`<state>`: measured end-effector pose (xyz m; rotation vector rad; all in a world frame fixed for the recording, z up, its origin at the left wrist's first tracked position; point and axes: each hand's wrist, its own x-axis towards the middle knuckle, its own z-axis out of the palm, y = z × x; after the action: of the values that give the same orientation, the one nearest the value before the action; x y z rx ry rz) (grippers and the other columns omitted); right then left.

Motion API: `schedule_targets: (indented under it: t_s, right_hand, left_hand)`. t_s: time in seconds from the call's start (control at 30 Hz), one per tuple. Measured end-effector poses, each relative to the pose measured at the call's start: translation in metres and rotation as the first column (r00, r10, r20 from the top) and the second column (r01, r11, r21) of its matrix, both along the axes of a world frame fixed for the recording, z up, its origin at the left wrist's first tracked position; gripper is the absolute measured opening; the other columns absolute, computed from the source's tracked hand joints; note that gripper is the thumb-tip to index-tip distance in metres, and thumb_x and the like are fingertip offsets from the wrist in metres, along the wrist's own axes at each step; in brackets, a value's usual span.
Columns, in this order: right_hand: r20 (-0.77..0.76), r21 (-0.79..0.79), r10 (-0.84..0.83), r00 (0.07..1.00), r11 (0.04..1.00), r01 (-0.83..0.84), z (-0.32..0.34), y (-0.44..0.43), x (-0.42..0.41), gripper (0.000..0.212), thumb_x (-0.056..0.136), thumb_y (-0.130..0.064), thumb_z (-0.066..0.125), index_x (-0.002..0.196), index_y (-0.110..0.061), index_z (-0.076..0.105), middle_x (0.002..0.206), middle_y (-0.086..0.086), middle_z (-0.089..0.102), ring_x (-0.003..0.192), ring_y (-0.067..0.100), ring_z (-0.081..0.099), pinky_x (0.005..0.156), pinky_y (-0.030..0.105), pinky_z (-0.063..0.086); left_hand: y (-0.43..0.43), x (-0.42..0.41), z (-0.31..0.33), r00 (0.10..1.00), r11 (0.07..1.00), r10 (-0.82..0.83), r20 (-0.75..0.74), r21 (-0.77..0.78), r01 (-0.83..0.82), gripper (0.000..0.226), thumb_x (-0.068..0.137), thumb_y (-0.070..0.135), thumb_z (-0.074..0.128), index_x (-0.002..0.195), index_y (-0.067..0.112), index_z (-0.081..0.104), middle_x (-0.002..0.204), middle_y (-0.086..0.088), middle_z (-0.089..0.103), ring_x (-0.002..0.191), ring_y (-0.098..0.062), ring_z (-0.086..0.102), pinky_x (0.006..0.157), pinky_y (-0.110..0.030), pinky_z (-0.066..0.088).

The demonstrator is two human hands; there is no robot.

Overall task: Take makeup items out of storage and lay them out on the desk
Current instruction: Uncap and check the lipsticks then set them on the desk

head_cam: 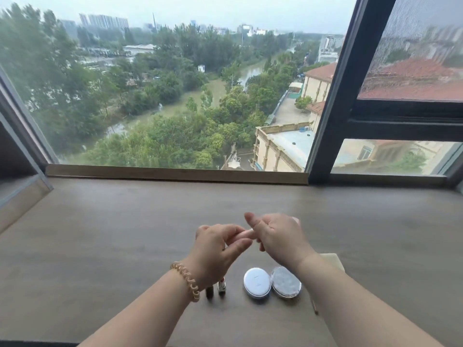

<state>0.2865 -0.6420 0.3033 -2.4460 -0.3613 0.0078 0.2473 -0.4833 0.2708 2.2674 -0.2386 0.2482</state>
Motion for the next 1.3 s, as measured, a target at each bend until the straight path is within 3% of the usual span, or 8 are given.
schedule_targets:
  t_s: [0.17,0.33,0.53,0.7,0.83,1.0,1.2,1.3]
  right_hand:
    - [0.008,0.021,0.068,0.998,0.997,-0.068,0.009,0.0,-0.003,0.064,0.09,-0.057,0.026,0.058,-0.019,0.067,0.05,-0.005,0.054,0.071,0.022,0.059,0.081,0.041,0.045]
    - [0.259,0.175,0.013,0.966,0.983,-0.06,-0.014,-0.001,-0.011,0.066,0.089,-0.051,0.023,0.057,-0.015,0.068,0.059,0.002,0.069,0.065,0.021,0.063,0.071,0.037,0.046]
    - [0.621,0.035,0.081,0.78,0.991,-0.131,-0.023,-0.006,-0.005,0.048,0.092,-0.042,0.038,0.048,-0.022,0.038,0.043,-0.008,0.032,0.047,0.02,0.038,0.069,0.036,0.038]
    - [0.264,0.02,0.117,0.957,0.992,-0.127,-0.02,-0.015,0.002,0.069,0.077,-0.08,0.009,0.064,-0.024,0.048,0.055,-0.008,0.054,0.066,0.013,0.054,0.082,0.034,0.033]
    - [-0.279,0.508,0.214,0.936,0.86,-0.045,-0.015,-0.02,0.0,0.058,0.084,-0.058,0.043,0.072,-0.006,0.065,0.059,0.003,0.062,0.06,0.014,0.055,0.072,0.029,0.04]
    - [-0.297,0.559,0.348,0.889,0.819,-0.134,-0.011,-0.034,-0.005,0.007,0.086,-0.015,0.065,0.085,-0.009,0.063,0.074,0.001,0.067,0.075,0.009,0.06,0.076,0.021,0.046]
    - [-0.349,0.376,0.263,0.9,0.918,-0.123,-0.008,-0.026,-0.013,0.047,0.095,-0.041,0.045,0.085,-0.001,0.067,0.07,0.004,0.066,0.07,0.013,0.057,0.075,0.028,0.043]
    - [-0.321,0.414,0.249,0.914,0.905,-0.102,-0.012,-0.026,-0.016,0.02,0.089,-0.027,0.061,0.085,-0.008,0.064,0.072,0.003,0.063,0.072,0.015,0.054,0.072,0.032,0.043]
  left_hand:
    - [-0.005,-0.002,0.016,0.969,0.912,-0.16,-0.189,-0.404,0.071,0.048,0.073,0.059,0.057,0.085,0.015,0.073,0.076,-0.017,0.066,0.057,-0.006,0.044,0.058,-0.022,0.04]
    - [-0.005,-0.006,0.026,0.938,0.897,-0.23,-0.26,-0.43,0.101,0.031,0.083,0.043,0.056,0.076,0.018,0.072,0.062,0.008,0.06,0.055,-0.009,0.041,0.056,-0.022,0.037]
    - [-0.011,-0.013,0.02,0.905,0.801,-0.295,-0.306,-0.595,0.06,0.04,0.087,0.042,0.05,0.06,0.02,0.069,0.059,0.007,0.055,0.052,-0.01,0.04,0.055,-0.021,0.034]
    - [-0.003,-0.003,0.017,0.927,0.87,-0.198,-0.318,-0.492,0.017,0.038,0.076,0.056,0.053,0.066,0.026,0.073,0.058,0.005,0.055,0.056,-0.012,0.039,0.057,-0.023,0.034]
    - [0.004,0.002,0.018,0.937,0.94,-0.11,-0.331,-0.34,-0.009,0.042,0.072,0.062,0.052,0.058,0.025,0.067,0.051,0.002,0.046,0.055,-0.014,0.038,0.052,-0.024,0.029]
    - [0.003,-0.002,0.013,0.934,0.961,-0.084,-0.348,-0.278,-0.017,0.04,0.072,0.058,0.053,0.06,0.022,0.067,0.05,0.003,0.044,0.05,-0.008,0.039,0.049,-0.02,0.03]
    - [-0.001,-0.005,0.014,0.927,0.979,-0.096,-0.363,-0.204,0.021,0.041,0.079,0.055,0.055,0.068,0.018,0.068,0.055,0.002,0.043,0.049,-0.005,0.038,0.051,-0.02,0.032]
    - [-0.002,-0.006,0.017,0.929,0.984,-0.066,-0.363,-0.176,0.001,0.046,0.072,0.06,0.054,0.068,0.017,0.068,0.057,0.002,0.044,0.053,-0.009,0.039,0.053,-0.022,0.032]
